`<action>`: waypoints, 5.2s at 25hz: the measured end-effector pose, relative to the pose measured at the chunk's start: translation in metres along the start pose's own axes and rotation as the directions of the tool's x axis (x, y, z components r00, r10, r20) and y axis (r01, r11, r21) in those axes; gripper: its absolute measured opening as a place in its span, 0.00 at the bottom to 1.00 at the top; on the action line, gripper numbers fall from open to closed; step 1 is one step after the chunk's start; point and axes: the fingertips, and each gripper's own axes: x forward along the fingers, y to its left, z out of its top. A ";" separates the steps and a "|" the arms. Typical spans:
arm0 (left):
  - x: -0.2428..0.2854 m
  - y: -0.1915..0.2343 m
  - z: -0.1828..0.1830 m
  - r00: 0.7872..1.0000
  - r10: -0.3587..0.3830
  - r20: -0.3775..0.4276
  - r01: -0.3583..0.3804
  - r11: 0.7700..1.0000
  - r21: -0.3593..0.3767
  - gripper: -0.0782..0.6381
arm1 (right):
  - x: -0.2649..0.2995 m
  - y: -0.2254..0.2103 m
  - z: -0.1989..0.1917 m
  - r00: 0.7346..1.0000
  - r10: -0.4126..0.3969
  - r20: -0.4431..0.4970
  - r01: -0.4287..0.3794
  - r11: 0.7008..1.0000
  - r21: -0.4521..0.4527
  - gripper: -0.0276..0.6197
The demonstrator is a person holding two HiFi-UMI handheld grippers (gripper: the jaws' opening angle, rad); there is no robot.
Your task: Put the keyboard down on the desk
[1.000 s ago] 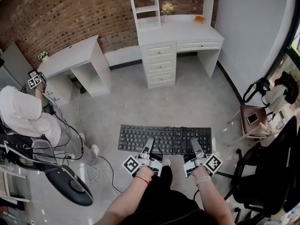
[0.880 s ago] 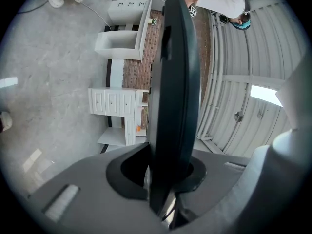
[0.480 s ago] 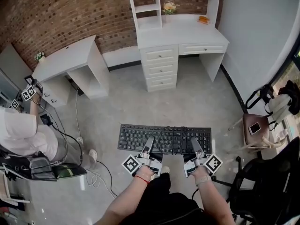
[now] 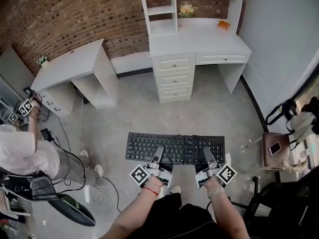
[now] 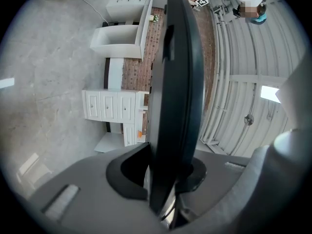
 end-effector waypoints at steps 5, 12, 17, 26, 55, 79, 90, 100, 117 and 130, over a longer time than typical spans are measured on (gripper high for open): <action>0.020 0.014 0.011 1.000 -0.003 0.004 0.003 1.000 0.007 0.21 | 0.023 -0.012 0.009 1.000 0.000 -0.004 -0.001 1.000 -0.013 0.17; 0.031 0.028 0.012 1.000 0.004 0.007 -0.004 1.000 0.006 0.21 | 0.032 -0.024 0.017 1.000 -0.009 -0.007 0.009 1.000 0.004 0.17; 0.047 0.029 0.017 0.999 0.026 0.019 -0.025 1.000 -0.015 0.21 | 0.049 -0.025 0.023 0.999 -0.033 -0.012 0.033 0.999 0.019 0.17; 0.097 0.043 0.032 0.998 0.048 0.031 -0.047 0.999 -0.022 0.21 | 0.098 -0.035 0.049 0.998 -0.059 -0.034 0.060 0.998 0.033 0.17; 0.247 0.070 0.053 0.993 0.042 0.113 -0.041 0.999 -0.012 0.21 | 0.238 -0.059 0.147 0.991 -0.042 -0.128 0.048 0.998 0.045 0.17; 0.315 0.091 0.074 0.993 0.072 0.093 -0.071 0.997 -0.014 0.22 | 0.297 -0.077 0.178 0.992 -0.066 -0.112 0.076 0.994 0.082 0.17; 0.395 0.104 0.117 0.993 0.066 0.100 -0.063 0.997 -0.035 0.21 | 0.387 -0.087 0.204 0.988 -0.075 -0.131 0.084 0.994 0.063 0.17; 0.450 0.116 0.148 0.994 0.076 0.082 -0.074 0.997 -0.036 0.21 | 0.449 -0.091 0.221 0.990 -0.072 -0.124 0.081 0.995 0.063 0.17; 0.494 0.129 0.165 0.995 0.082 0.064 -0.079 0.996 -0.040 0.21 | 0.488 -0.101 0.241 0.991 -0.087 -0.105 0.094 0.994 0.062 0.17; 0.539 0.141 0.183 0.990 0.092 0.106 -0.085 0.994 -0.066 0.21 | 0.540 -0.109 0.262 0.986 -0.088 -0.139 0.099 0.993 0.072 0.16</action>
